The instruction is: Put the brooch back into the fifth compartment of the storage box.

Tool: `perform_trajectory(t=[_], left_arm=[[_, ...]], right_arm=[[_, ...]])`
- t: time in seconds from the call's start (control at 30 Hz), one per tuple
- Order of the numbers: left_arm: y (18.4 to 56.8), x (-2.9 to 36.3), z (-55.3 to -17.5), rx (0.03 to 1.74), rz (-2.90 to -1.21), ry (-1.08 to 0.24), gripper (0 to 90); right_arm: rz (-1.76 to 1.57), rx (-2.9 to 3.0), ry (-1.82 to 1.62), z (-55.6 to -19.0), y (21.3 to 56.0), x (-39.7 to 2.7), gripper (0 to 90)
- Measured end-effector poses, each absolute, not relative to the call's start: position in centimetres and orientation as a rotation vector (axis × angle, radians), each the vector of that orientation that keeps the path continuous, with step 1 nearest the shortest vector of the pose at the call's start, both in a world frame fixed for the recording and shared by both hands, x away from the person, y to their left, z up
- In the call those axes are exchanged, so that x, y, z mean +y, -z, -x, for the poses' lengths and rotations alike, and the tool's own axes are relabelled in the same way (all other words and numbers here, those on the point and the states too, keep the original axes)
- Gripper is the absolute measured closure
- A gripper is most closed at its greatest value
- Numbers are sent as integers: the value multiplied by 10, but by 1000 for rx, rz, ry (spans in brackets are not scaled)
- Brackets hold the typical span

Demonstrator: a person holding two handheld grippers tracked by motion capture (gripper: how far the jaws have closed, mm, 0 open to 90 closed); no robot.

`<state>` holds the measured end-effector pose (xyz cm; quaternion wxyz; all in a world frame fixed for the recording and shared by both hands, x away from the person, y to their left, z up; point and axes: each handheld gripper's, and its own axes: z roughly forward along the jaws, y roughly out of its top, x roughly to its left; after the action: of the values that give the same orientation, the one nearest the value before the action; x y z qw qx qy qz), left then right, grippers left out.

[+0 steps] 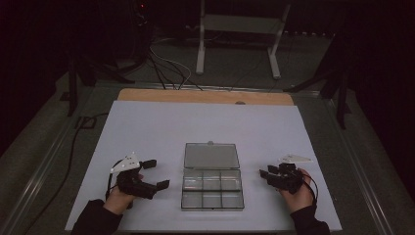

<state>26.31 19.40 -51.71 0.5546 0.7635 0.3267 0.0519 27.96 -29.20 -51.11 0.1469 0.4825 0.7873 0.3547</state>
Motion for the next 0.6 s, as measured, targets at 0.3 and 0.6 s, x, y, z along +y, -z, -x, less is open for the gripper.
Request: perform_trajectory(t=[0.3,0.6], left_arm=[[517,195,-263,771,-1799,-116,10],[518,195,-264,772,-1805,-113,10]], right_arm=[[-1365,2313,-977,-281,515,-285,652],[-1367,2340,-935,-283,520,-281,683]])
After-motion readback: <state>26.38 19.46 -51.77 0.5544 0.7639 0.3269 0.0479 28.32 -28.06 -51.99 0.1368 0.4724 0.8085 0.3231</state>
